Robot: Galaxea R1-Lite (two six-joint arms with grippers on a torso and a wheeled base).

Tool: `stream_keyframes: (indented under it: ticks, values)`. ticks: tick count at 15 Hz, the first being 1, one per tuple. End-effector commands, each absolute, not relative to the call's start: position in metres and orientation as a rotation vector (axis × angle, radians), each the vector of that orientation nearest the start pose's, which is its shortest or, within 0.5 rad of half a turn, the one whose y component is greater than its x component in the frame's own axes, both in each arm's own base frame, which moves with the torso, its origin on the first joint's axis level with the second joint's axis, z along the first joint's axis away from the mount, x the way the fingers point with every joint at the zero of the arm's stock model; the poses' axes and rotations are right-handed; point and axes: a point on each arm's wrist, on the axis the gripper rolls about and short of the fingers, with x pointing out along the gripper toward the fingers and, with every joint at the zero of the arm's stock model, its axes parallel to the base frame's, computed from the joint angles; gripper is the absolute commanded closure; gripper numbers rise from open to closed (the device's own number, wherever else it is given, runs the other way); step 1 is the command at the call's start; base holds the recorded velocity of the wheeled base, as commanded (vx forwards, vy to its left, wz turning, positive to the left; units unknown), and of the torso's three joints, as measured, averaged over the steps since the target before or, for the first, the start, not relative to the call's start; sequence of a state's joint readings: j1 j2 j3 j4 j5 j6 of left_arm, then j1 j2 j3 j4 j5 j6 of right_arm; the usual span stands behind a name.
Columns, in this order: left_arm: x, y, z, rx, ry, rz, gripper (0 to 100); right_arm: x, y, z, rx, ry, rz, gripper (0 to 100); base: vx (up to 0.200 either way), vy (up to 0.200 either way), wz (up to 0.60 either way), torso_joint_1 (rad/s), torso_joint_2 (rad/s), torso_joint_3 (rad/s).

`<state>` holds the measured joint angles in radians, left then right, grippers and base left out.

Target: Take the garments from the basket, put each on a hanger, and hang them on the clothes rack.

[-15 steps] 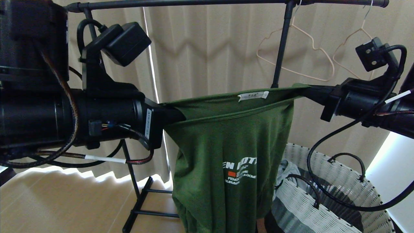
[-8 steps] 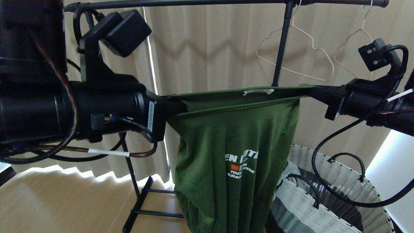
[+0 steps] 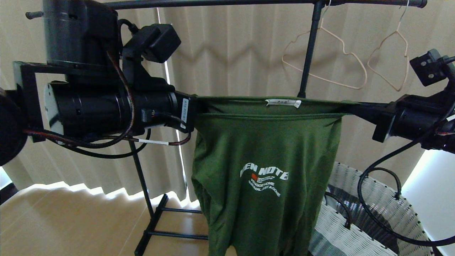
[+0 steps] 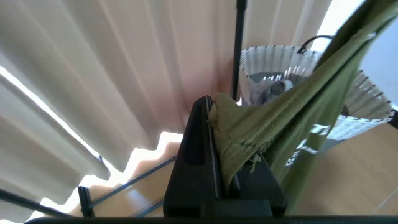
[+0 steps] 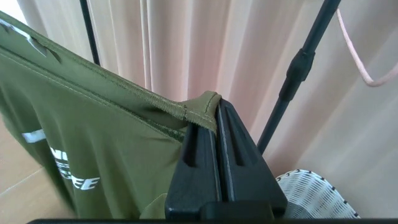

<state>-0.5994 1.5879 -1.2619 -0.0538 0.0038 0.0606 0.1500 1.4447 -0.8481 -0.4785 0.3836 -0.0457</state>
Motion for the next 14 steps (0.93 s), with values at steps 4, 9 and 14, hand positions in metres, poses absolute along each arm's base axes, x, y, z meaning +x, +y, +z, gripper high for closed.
stream_keyframes:
  ticks: [4,9,14]
  values:
    - [0.2415,-0.165,0.2875,0.143,0.246,-0.6,100,0.2428,0.0457,0.2508,-0.031,0.103,0.539,100,0.0,0.0,0.0,0.0,0.0,0.0]
    - [0.2417,-0.1663,0.2866,0.149,0.247,-0.605,100,0.2417,0.0455,0.2498,-0.031,0.106,0.539,100,0.0,0.0,0.0,0.0,0.0,0.0]
    - [0.2426,-0.1658,0.2861,0.149,0.249,-0.6,100,0.2425,0.0457,0.2491,-0.031,0.109,0.539,100,0.0,0.0,0.0,0.0,0.0,0.0]
